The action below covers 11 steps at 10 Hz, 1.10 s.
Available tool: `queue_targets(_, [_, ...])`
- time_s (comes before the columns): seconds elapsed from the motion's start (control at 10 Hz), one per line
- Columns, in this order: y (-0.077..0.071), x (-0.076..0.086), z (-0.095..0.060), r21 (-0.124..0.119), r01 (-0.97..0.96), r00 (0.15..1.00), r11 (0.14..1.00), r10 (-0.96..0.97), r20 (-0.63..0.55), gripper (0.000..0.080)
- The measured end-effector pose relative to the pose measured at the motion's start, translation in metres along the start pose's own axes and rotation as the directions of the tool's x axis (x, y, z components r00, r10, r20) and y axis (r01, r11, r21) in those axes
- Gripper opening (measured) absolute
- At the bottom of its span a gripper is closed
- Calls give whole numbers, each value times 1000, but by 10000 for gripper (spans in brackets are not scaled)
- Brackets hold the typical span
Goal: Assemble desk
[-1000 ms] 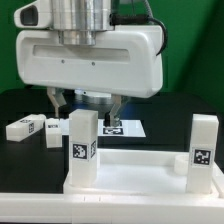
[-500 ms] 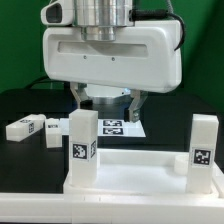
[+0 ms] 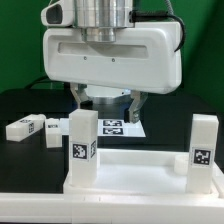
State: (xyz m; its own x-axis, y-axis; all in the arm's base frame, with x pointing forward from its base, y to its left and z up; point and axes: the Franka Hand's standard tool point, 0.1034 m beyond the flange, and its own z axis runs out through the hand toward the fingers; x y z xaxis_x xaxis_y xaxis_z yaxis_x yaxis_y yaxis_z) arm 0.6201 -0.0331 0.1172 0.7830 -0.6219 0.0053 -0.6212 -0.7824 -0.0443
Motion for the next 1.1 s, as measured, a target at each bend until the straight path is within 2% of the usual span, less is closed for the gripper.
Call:
queue_targets(0.1, [1,-6,1,11,-83,996,997,83,-16,649])
queue_targets(0.2, [5,-24,4,11,-158,987,987,158,-12,649])
queue_targets(0.3, [7,-34,8,7,-187,982,982,187,0,649])
queue_targets(0.7, [2,-33,8,22,-273,962,962,273,9,649])
queue_targets(0.9, [4,-37,13,39,-498,867,866,497,39,649])
queue_targets(1.1, [8,-45,22,27,-657,753,753,655,64,649])
